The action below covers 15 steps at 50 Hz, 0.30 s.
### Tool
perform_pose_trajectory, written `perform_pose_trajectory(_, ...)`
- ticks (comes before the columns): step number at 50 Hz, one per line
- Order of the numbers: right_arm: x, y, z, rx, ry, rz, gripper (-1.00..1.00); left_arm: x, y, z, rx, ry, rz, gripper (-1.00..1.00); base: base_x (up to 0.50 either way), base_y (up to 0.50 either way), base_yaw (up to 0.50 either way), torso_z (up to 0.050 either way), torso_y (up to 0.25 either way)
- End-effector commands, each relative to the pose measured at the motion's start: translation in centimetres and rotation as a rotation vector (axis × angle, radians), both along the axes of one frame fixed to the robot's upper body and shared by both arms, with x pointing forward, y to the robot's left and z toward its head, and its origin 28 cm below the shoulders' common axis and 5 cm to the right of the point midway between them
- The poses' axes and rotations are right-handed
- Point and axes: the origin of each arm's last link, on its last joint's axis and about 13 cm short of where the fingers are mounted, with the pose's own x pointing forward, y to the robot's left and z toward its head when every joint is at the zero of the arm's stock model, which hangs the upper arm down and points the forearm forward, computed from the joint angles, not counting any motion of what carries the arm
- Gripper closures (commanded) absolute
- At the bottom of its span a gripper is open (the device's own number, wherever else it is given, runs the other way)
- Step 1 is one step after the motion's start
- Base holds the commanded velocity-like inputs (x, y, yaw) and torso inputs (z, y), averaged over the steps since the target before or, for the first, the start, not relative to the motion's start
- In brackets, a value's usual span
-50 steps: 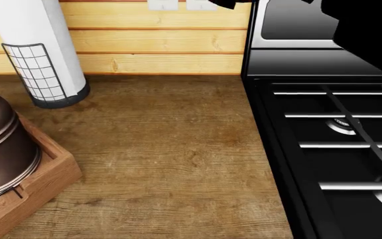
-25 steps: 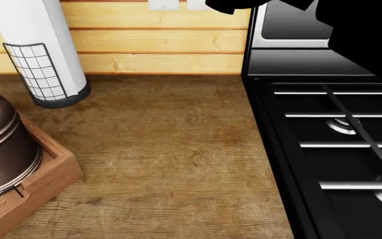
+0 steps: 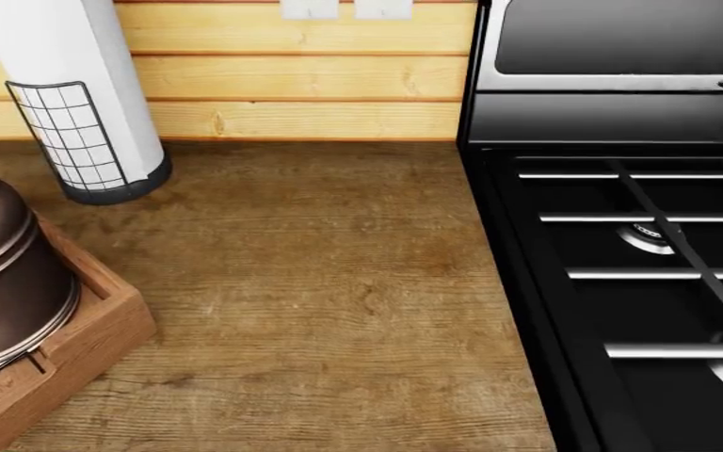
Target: Pick the kettle from the counter and place it on the tray. Then pick the mug from the cabinet and place it on the tray. Then close the cabinet doors.
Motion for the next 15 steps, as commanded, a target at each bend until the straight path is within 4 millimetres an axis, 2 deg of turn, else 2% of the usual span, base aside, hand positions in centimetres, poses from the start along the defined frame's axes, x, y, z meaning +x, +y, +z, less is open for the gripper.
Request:
perform_pose_trajectory(1, -4.4, -2.5, -0.4, 0.051, -0.033, 0.098, -1.0, 0.3, -1.1, 0.6, 0.03, 0.001, -0.029, -1.0, 0.0, 0.0, 0.0, 0.0, 0.0)
perform_pose_trajectory(15, -7.2, -4.8, -1.3, 0.153, -0.043, 0.195, -1.0, 0.6, -1.7, 0.8, 0.049, 0.006, -0.046, -1.0, 0.0, 0.0, 0.0, 0.0, 0.0)
